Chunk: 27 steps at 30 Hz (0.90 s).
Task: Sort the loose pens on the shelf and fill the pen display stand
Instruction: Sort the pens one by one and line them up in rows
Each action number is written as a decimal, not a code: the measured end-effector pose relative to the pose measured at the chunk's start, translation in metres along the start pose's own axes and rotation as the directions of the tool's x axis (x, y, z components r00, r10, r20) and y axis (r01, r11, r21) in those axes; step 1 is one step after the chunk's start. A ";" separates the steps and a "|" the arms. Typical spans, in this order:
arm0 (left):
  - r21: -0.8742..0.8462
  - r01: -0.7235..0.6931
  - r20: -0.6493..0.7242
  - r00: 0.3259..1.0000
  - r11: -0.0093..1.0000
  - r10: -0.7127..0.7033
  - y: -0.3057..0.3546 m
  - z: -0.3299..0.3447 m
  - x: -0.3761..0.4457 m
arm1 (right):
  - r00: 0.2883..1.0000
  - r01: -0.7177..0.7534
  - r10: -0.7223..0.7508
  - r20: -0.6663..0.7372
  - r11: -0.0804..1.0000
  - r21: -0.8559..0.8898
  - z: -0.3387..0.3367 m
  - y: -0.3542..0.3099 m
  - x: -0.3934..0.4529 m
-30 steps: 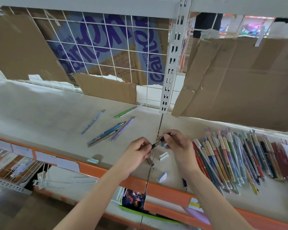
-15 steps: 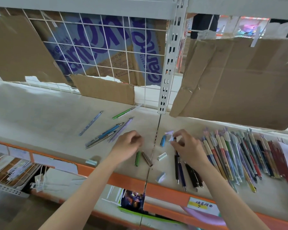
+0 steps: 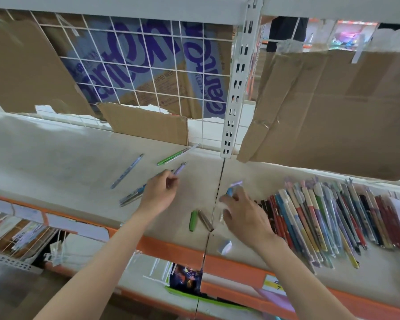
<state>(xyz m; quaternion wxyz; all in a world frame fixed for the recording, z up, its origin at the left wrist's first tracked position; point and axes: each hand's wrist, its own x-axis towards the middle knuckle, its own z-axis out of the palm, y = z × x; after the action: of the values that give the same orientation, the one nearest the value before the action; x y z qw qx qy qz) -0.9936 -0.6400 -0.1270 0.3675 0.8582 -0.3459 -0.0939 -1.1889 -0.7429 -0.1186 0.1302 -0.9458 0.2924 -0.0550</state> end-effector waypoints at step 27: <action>0.137 -0.035 -0.016 0.999 0.990 0.037 -0.005 -0.019 0.012 | 0.954 -0.280 0.260 0.146 0.615 0.737 -0.008 0.000 0.016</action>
<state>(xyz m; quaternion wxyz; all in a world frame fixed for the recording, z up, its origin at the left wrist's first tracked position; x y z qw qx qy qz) -0.9738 -0.6346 -0.1156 0.3125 0.8759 -0.3636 -0.0554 -1.1772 -0.7533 -0.1103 0.5188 -0.7527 0.3807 -0.1390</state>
